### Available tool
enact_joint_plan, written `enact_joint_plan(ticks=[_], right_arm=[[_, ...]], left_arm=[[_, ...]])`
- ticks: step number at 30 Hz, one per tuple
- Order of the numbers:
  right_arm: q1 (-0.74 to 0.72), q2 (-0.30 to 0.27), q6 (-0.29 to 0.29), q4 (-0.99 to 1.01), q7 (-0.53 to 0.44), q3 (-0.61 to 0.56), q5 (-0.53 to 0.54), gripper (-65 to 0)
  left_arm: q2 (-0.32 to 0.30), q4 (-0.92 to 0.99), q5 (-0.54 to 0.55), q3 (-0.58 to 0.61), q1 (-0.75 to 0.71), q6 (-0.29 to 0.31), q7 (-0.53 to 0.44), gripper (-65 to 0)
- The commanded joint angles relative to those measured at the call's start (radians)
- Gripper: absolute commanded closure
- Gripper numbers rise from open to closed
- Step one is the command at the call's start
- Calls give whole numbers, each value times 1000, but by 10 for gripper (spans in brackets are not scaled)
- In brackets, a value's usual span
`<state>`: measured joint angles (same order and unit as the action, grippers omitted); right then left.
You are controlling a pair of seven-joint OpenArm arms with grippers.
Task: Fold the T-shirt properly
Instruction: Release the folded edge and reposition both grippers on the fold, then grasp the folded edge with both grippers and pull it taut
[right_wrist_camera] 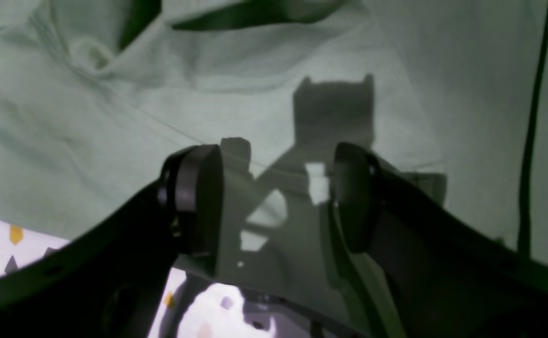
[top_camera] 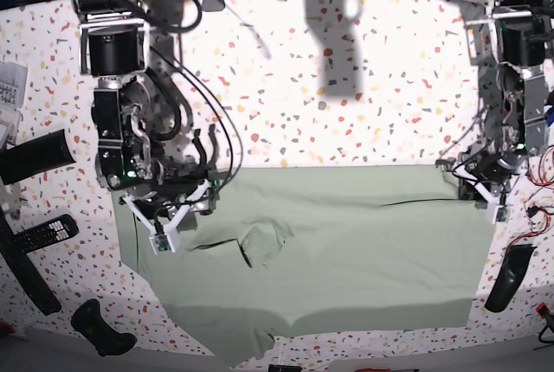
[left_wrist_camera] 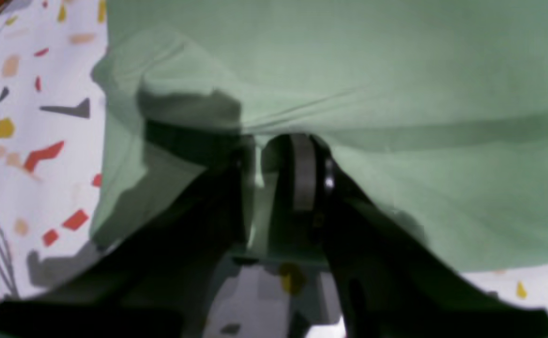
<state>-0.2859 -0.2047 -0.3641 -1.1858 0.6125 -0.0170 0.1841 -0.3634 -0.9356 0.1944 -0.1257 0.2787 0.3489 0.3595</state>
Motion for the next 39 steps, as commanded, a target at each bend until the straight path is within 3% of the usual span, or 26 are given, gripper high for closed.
enact_joint_plan(ticks=[1,10,17,23,25,28,32,39], right_arm=[[-29,-5,-6,-15,-21,4,6,-364],[-29,-3,-6,151,-73,4,-2,-364],[-27,-3,-7,143,68,4,-1,-364],[-20,-3,-8,82,79,4,10,-364],[-3,-3,-46,46,82,4,10,-364],[38,-3,-121,-22,81,4,10,-364],[102,-3,-122,-94,76,4,10,-364],[130,-3,-122,-119,57,4,14,-364]], left_arm=[[-14,3,5,-4,23,4,-20,-112],[-14,40,25,-4,23,4,32,-112],[-23,39,87,-5,23,4,133,-112],[-29,34,88,-5,20,4,241,-112],[-39,18,88,-5,15,4,270,-112],[-58,-14,100,-5,-2,4,275,-112],[-79,-53,160,-5,-33,4,280,-112],[-81,-115,156,-5,-68,4,257,-112]])
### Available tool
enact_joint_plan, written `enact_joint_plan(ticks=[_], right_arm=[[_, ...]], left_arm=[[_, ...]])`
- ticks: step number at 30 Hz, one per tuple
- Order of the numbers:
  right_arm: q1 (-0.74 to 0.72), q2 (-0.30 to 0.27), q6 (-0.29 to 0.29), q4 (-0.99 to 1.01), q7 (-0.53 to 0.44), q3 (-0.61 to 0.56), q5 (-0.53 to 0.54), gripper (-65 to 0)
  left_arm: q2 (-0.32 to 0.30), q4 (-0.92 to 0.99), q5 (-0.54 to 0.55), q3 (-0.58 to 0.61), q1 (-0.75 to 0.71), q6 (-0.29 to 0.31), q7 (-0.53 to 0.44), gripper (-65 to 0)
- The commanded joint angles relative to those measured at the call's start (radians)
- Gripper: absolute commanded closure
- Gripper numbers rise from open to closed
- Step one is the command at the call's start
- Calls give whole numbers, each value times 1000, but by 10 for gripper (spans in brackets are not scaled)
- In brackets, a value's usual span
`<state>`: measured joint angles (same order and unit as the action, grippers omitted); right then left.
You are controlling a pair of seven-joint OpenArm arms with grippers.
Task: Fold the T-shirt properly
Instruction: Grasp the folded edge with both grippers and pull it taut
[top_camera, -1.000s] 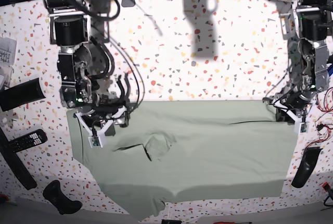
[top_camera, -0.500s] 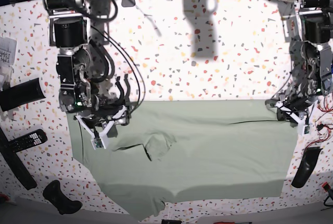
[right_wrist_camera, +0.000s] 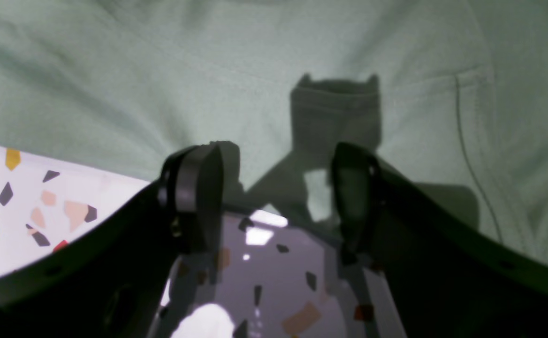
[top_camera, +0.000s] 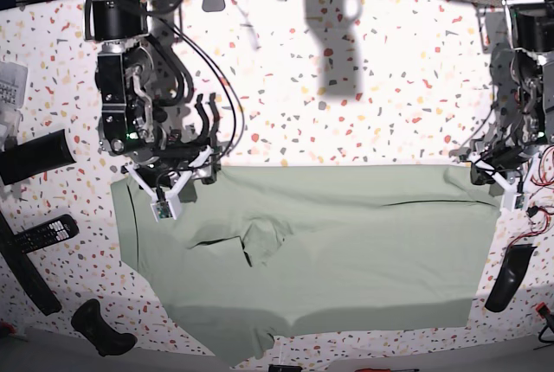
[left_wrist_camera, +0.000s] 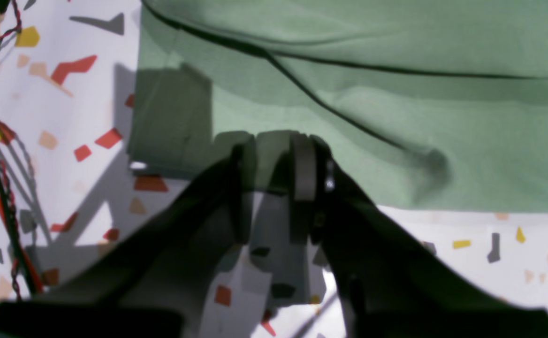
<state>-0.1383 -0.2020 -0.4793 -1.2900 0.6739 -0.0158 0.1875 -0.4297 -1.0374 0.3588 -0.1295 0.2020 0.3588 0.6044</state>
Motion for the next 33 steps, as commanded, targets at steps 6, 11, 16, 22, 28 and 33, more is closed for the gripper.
enact_joint_plan(ticks=[6,11,16,22,28,33], right_arm=[[-69,-6,-7,-15,27,3,11,-364],[-146,-6,-7,-15,54,3,13,-364],[-214,-5,-7,-15,56,3,33,-364],[-216,-5,-6,57,10,3,-17,-364],[-216,-5,14,241,-6,3,-28,-364],[-214,-6,13,280,53,3,-27,-364]], left_arm=[[-14,-31,-9,-1,23,0,-45,-123],[-14,-32,-9,-1,72,35,-16,-142],[-12,-32,-37,0,127,35,-43,-142],[37,36,-125,0,135,35,-82,-142],[79,163,-175,0,190,35,-64,-142],[84,211,-175,0,216,35,64,-142]])
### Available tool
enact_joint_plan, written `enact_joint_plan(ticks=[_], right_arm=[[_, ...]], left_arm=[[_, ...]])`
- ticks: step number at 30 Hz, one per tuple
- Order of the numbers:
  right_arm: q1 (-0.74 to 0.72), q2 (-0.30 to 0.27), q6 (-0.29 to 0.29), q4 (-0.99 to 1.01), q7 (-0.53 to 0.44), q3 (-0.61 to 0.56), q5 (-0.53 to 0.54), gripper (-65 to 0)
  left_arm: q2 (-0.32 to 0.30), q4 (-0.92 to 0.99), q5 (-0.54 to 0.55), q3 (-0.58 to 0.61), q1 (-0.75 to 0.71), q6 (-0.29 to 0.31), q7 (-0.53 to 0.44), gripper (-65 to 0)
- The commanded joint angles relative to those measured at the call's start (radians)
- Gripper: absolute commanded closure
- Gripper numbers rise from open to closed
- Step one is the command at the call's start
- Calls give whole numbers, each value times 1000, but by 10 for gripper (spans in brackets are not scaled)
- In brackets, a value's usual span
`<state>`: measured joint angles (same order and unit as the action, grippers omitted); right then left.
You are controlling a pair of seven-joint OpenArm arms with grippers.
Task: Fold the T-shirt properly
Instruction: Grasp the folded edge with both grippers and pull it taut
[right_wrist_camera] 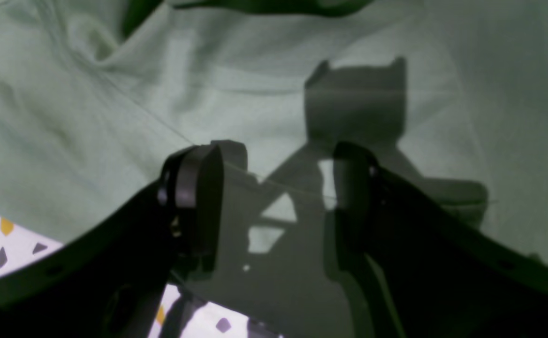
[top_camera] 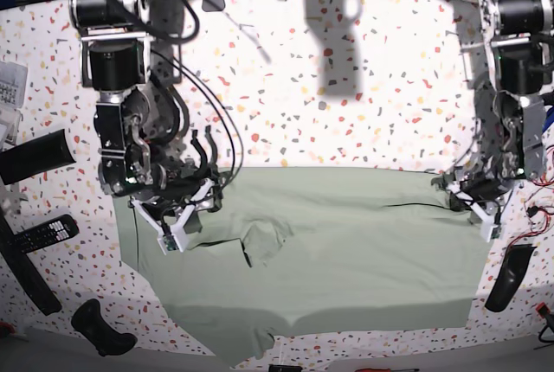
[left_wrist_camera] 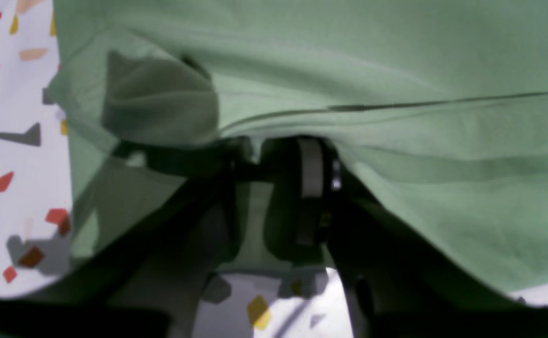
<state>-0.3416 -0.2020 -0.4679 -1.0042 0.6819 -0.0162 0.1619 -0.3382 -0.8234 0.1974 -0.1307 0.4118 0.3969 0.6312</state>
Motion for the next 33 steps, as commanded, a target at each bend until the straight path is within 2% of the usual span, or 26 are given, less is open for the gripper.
enact_joint_plan(ticks=[1,5,8,11,17,23,27,33], right_arm=[[-10,-6,-2,-12,57,3,-2,-364],[-10,-6,-8,-60,124,3,3,-364],[-11,-6,-8,-93,224,3,2,-364],[-10,-6,-8,-103,299,3,2,-364],[8,-6,-48,-119,275,3,13,-364],[35,-6,-48,-168,280,3,32,-364],[56,-6,-48,-194,280,3,33,-364],[88,-6,-48,-227,279,3,33,-364]], left_arm=[[-11,-4,-12,1,6,-3,55,-142],[-28,-26,24,1,6,20,100,-142],[-37,-55,48,1,6,25,148,-142],[-37,-59,47,1,4,26,154,-142],[-45,-61,138,0,-16,69,156,-142],[-45,-61,133,1,-16,69,157,-142],[-45,-61,120,1,-16,105,158,-142],[-45,-71,108,1,-44,105,138,-141]])
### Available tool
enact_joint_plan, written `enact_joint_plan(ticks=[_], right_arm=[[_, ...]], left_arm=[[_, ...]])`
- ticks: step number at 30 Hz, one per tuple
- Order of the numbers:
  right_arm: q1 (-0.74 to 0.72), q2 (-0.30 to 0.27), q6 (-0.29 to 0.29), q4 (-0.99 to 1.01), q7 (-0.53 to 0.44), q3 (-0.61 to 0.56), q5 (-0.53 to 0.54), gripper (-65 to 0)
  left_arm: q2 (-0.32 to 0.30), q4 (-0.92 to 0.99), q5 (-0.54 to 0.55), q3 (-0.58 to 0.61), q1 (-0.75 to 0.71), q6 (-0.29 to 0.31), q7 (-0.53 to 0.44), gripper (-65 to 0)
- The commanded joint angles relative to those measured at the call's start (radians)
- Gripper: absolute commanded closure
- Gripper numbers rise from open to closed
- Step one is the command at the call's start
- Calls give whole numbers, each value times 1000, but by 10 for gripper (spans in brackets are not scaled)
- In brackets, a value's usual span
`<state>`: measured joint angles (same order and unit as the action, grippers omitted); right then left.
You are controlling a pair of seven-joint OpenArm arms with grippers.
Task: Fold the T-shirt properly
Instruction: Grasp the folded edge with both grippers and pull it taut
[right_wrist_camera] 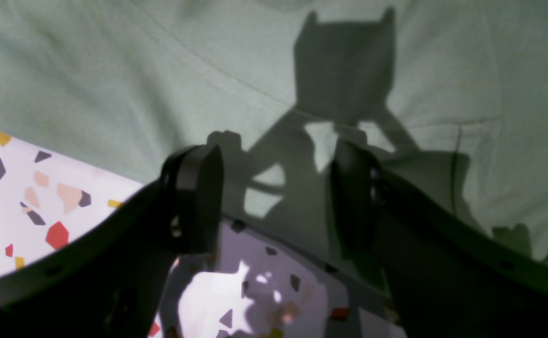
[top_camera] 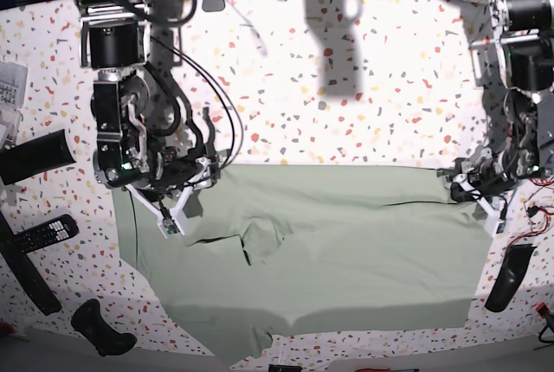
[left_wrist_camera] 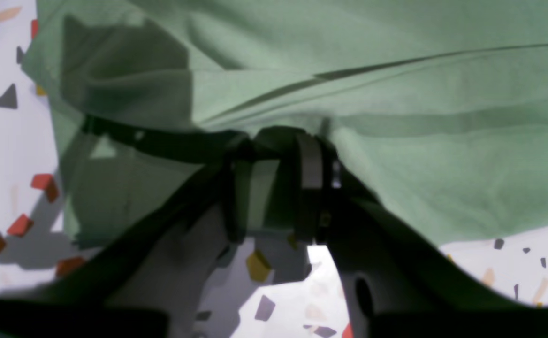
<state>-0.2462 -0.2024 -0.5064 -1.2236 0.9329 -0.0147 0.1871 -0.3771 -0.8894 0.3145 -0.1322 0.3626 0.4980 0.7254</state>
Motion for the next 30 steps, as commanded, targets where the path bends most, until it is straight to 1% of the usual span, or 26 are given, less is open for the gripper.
enact_joint_plan(ticks=[1,4,8,10,13,18,22,25,26,28,29,30], right_arm=[[-5,-5,-10,-8,28,2,8,-364],[3,-5,-10,-11,30,2,8,-364],[24,-5,-10,-29,33,2,35,-364],[38,-5,-10,-52,33,2,53,-364],[55,-5,-10,-93,37,2,56,-364],[64,-5,-10,-120,36,2,57,-364],[63,-6,-10,-120,23,2,56,-364],[61,-5,-10,-120,2,2,60,-364],[60,-5,-10,-120,0,2,61,-364],[55,-5,-10,-120,-1,2,67,-364],[50,-5,-10,-120,-1,2,76,-364],[47,-5,-10,-120,-1,2,85,-364]], left_arm=[[-6,-13,-10,2,-6,4,36,-141],[-10,-53,-10,2,-47,4,33,-141],[-36,-117,-9,2,-97,-4,30,-141],[-53,-138,-6,2,-111,-19,29,-141],[-71,-159,13,2,-124,-23,36,-141],[-75,-163,53,2,-127,-23,35,-142],[-75,-189,73,2,-127,-23,-18,-142],[-75,-257,72,2,-127,-23,-35,-142],[-75,-284,71,2,-126,-23,-47,-142],[-72,-311,26,2,-113,-32,-102,-140],[-68,-306,-6,2,-93,-56,-104,-140],[-61,-293,-31,2,-68,-66,-90,-140]])
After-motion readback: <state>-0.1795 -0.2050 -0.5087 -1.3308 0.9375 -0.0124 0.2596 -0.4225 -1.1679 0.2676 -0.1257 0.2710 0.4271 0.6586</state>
